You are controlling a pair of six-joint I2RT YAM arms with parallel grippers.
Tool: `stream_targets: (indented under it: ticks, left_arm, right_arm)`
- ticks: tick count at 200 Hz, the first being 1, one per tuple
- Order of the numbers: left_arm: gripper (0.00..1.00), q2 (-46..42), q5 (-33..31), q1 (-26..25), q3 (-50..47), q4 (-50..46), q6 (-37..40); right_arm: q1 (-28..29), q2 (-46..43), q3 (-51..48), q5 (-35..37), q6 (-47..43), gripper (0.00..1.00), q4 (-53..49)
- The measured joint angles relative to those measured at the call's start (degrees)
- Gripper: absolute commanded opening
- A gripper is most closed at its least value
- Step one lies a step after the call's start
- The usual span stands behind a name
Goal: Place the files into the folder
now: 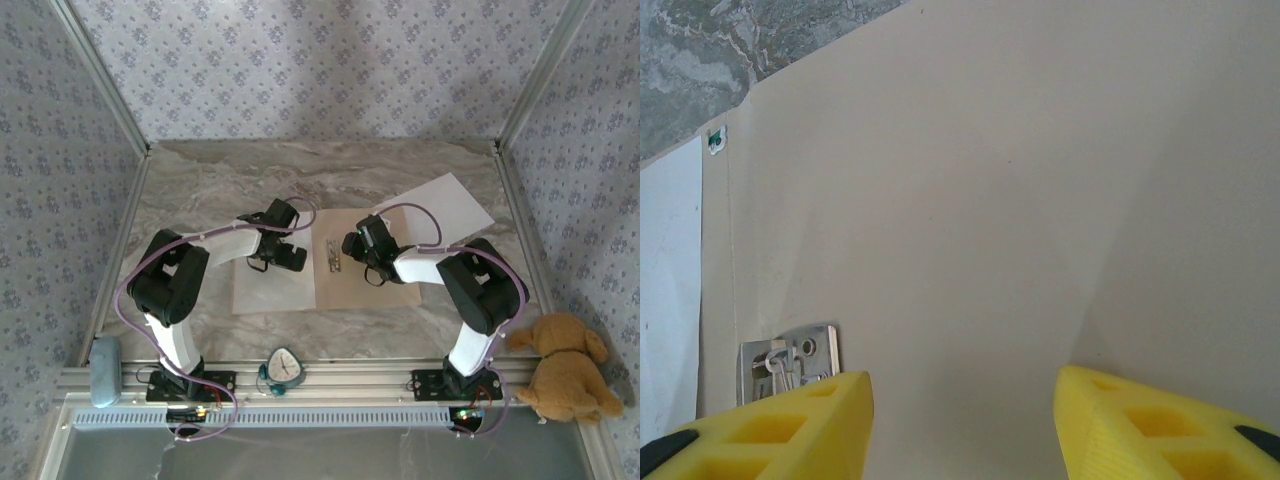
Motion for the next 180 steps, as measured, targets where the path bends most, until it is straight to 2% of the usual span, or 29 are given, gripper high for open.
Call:
stream_targets:
  ticks: [180]
  left_arm:
    - [1.0,-0.2,1.9,0.0,0.0,-0.6,6.1]
  right_arm:
    - [0.1,0.1,0.2,0.2,0.0,0.53,-0.3]
